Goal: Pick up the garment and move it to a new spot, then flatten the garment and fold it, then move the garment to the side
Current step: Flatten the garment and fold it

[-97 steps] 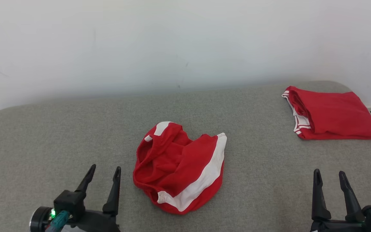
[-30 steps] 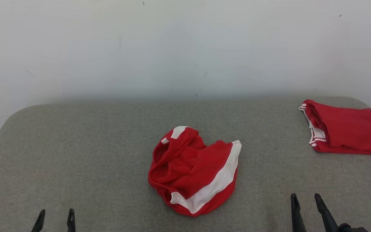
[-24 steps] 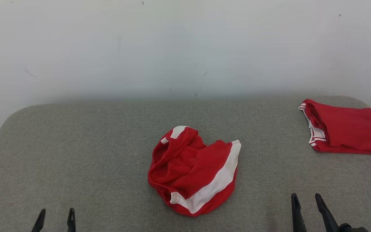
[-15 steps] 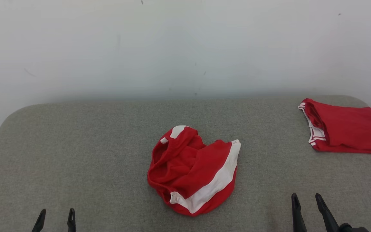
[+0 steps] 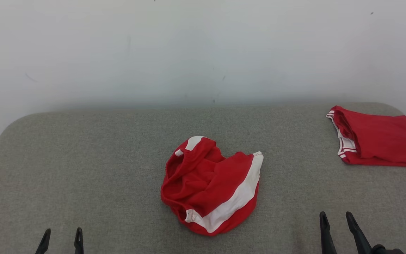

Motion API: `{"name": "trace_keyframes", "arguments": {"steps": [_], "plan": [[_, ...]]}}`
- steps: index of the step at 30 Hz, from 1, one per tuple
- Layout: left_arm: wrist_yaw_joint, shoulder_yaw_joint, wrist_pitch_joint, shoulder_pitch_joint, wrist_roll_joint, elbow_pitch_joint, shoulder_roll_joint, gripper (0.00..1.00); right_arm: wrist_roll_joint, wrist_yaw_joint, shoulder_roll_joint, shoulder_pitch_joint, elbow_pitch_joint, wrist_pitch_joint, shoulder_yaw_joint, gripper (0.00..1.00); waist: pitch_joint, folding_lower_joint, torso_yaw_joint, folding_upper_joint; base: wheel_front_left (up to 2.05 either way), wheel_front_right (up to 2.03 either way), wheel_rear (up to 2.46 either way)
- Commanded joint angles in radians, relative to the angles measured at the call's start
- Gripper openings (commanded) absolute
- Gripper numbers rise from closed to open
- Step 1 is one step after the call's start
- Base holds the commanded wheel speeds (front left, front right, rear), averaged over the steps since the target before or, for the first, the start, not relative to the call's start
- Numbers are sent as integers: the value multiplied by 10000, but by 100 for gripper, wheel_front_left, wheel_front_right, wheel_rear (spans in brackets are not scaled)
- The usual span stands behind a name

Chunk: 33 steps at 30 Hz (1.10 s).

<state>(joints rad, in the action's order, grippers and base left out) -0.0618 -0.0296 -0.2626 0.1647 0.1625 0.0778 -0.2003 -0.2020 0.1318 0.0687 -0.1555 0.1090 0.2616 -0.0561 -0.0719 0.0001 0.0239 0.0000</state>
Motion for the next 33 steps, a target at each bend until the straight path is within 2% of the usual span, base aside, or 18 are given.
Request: {"name": "trace_keyframes", "arguments": {"steps": [1,9,13,19,25,33], "plan": [[-34,-35,-28,-10,-62,11,45,100,-13,-28,34,-116,-35,45,-2,100,7,-1,-2,0,0,0,0],[-73,-91,-28,-61,-89,51,103,100,-27,-28,49,-100,-40,45,-13,100,31,-1,-28,0,0,0,0],[-267,186,-28,-248,29,205,198,100,-24,-28,37,-64,-62,45,16,100,79,-1,-83,0,0,0,0],[-618,1673,-27,-953,68,1016,389,100,-94,-28,65,94,-25,45,119,100,284,-1,-326,0,0,0,0],[-679,3174,-23,-2092,575,2344,511,100,-121,-28,69,264,3,45,192,100,618,-1,-829,0,0,0,0],[-676,4532,-26,-3128,1394,3666,169,100,-135,-28,47,383,-17,45,148,100,1030,-1,-1504,0,0,0,0]]}}
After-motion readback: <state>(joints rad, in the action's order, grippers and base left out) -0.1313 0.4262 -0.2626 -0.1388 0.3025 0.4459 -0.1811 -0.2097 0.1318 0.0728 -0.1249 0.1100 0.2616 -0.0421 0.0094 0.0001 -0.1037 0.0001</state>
